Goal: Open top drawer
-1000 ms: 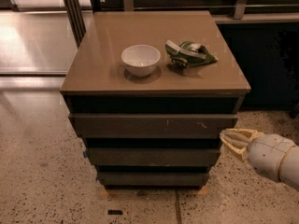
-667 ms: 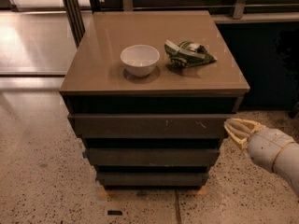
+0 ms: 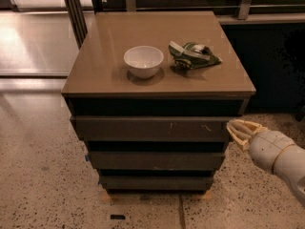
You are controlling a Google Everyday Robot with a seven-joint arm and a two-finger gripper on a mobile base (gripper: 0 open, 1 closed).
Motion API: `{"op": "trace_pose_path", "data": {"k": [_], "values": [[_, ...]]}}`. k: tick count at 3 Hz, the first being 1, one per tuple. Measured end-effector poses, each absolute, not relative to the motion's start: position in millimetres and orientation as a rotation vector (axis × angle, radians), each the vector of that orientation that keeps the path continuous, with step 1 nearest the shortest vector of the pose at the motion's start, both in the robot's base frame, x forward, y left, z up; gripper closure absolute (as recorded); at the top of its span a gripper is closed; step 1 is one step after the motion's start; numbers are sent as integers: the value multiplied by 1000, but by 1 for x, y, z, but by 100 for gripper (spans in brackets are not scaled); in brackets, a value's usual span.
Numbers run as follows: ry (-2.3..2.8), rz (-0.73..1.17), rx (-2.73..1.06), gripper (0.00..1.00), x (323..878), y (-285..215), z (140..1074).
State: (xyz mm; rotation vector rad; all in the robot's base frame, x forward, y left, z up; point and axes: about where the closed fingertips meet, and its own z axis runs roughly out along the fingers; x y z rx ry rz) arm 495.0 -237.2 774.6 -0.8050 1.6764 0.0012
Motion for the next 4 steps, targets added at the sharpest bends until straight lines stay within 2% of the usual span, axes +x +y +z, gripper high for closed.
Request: {"op": "trace_pose_path", "data": {"k": [1,4], "values": [[1676,2,-804,100,496,-237,774],[1687,63,-820,100,576,-218,684]]}}
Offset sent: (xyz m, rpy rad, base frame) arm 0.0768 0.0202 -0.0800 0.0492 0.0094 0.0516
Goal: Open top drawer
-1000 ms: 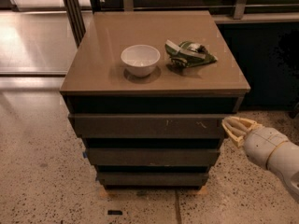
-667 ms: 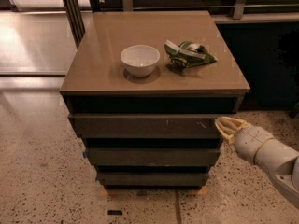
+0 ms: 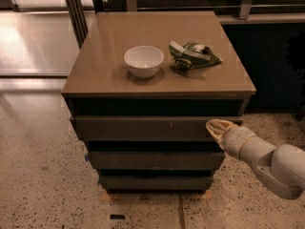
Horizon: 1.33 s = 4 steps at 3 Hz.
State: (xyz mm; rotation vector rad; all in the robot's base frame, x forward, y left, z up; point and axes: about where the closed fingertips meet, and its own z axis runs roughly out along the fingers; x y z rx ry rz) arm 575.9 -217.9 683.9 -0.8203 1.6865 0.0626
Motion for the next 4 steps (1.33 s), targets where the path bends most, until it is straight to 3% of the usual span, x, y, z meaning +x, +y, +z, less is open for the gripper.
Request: {"op": "trace_pose_path", "data": {"k": [4], "values": [[1685,3,-827,100,585,-220,693]]}}
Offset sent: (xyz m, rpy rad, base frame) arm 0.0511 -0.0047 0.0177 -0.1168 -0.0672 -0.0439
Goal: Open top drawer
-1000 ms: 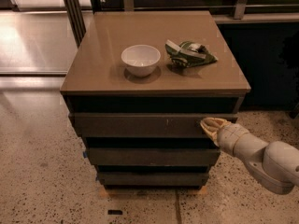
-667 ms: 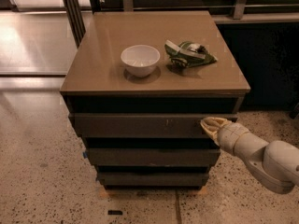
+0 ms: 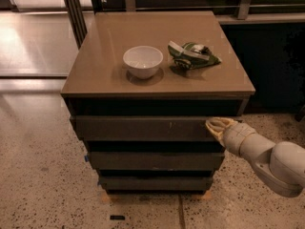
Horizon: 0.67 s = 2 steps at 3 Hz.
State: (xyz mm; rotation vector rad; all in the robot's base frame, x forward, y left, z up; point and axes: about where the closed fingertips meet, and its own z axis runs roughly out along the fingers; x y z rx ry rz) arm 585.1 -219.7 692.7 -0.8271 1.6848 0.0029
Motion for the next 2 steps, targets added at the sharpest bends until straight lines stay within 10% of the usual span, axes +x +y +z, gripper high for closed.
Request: {"op": "trace_pose_path", "data": {"k": [2], "values": [[1695,-18,-819,100,586,-223,703]]}}
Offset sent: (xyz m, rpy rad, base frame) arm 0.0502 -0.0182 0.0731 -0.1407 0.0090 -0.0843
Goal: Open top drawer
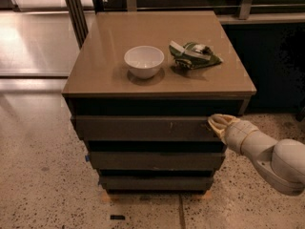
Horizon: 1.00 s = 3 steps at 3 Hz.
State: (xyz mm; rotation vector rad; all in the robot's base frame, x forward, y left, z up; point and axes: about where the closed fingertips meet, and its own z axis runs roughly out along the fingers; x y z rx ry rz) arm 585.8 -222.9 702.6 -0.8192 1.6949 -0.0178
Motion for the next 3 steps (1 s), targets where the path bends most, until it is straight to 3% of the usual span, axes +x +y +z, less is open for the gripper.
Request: {"op": "trace_pose_path", "data": {"k": [3], "values": [[1738,-99,-873,100,621,-225,738]]}}
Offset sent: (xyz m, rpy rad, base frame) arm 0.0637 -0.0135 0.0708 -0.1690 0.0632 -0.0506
